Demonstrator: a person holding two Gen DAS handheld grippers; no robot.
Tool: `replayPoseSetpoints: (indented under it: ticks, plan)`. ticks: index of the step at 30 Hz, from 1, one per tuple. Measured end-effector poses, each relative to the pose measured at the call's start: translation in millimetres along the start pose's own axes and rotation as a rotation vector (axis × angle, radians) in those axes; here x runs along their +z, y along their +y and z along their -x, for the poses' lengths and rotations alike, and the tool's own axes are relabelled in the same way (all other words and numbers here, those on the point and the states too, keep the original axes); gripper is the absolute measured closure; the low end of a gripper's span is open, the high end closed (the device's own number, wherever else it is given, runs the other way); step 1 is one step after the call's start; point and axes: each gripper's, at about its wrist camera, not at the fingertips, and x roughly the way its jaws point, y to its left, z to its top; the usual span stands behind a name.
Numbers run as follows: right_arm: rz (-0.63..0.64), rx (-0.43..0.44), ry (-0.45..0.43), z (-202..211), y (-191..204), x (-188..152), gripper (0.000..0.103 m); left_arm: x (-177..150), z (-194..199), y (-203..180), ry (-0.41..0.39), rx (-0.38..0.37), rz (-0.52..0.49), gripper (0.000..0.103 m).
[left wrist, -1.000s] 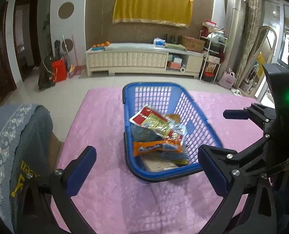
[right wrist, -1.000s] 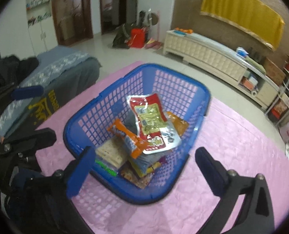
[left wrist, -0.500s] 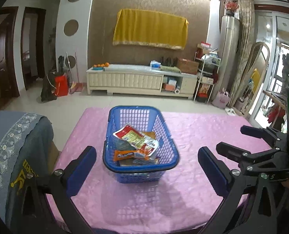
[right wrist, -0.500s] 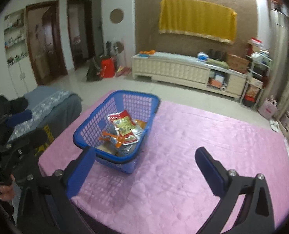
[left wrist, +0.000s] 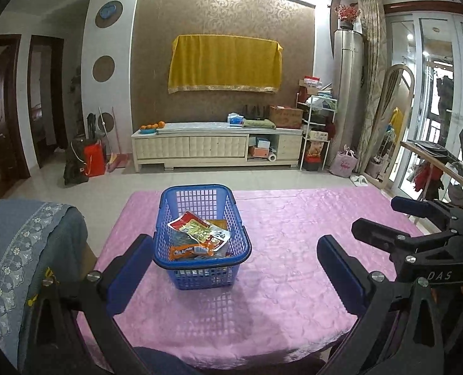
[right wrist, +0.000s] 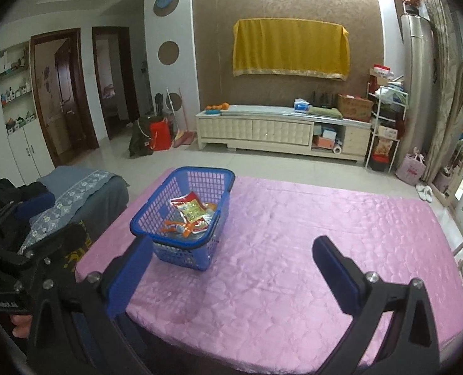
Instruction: Organize snacks
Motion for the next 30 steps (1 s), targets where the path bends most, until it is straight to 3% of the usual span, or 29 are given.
replayPoseSetpoints:
  ticks: [30]
  plan:
    - [0.004, 0.004, -0.009, 22, 16, -13, 0.000, -15, 14, -9, -0.013, -0.005, -0.032, 0.000]
